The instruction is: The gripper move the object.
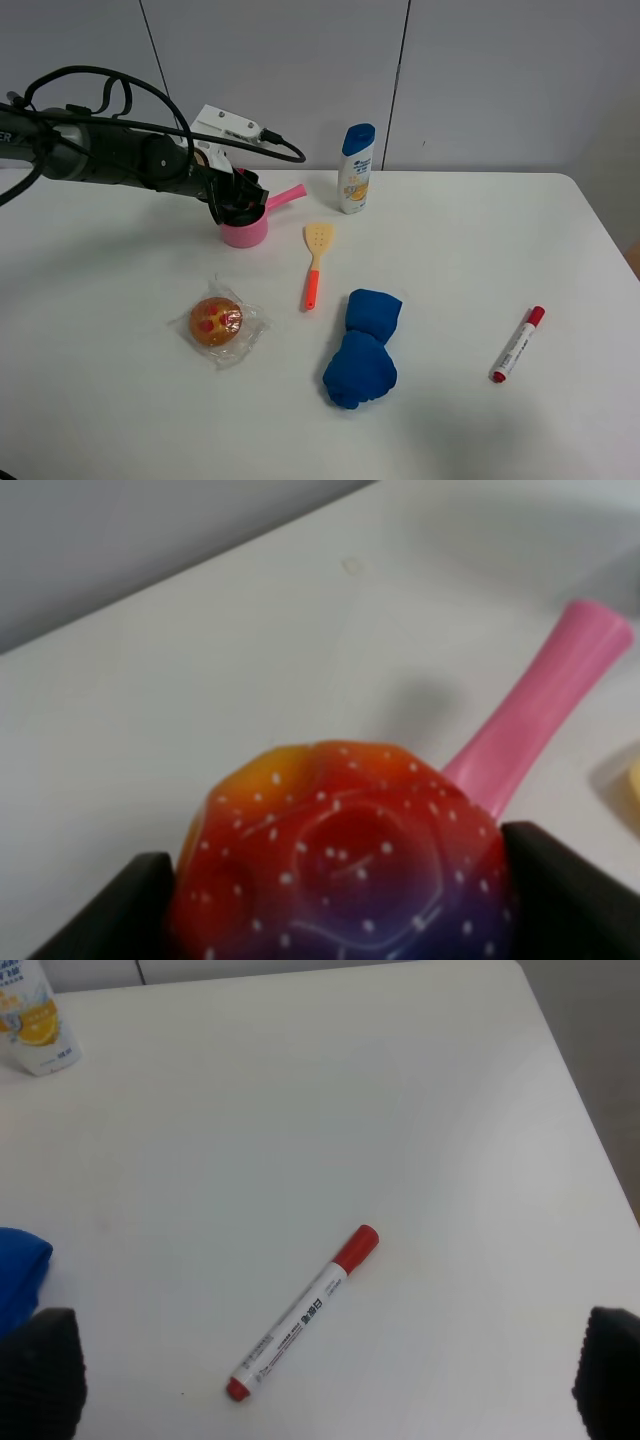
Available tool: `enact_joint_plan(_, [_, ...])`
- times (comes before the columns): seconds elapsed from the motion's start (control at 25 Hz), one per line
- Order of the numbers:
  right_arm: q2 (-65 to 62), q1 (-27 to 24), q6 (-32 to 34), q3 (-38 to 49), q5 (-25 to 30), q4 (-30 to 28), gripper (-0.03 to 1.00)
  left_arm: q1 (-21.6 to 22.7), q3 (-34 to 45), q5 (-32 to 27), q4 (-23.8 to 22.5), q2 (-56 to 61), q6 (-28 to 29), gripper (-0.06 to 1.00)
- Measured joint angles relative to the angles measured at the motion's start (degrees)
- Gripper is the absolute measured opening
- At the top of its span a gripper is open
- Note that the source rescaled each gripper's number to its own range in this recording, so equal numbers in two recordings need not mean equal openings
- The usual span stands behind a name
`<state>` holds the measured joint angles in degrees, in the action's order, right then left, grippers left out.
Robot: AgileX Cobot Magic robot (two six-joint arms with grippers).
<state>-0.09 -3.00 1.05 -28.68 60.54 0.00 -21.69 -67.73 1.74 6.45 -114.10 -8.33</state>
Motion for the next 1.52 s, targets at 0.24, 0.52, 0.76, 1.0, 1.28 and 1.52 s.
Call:
enact_joint_plan(0.24, [0.0,0.0,0.0,0.0,0.0,0.0,1.0,0.0,0.0,0.1,0.0,-0.4,0.0,0.03])
enact_joint_plan(0.52, [0.0,0.0,0.0,0.0,0.0,0.0,1.0,0.0,0.0,1.6,0.0,-0.4,5.8,0.95])
enact_joint_plan(0.76, [0.0,0.0,0.0,0.0,0.0,0.0,1.0,0.0,0.0,0.4,0.0,0.5,9.4,0.98])
enact_joint_plan(1.0, [0.0,0.0,0.0,0.0,0.0,0.0,1.0,0.2,0.0,-14.6,0.0,11.3,11.2,0.98])
enact_joint_plan(1.28, [0.0,0.0,0.0,0.0,0.0,0.0,1.0,9.8,0.0,-32.4,0.2,29.5,8.3,0.98])
enact_joint_plan(1.52, [0.0,0.0,0.0,0.0,0.0,0.0,1.0,24.5,0.0,-43.8,0.0,40.3,1.0,0.99])
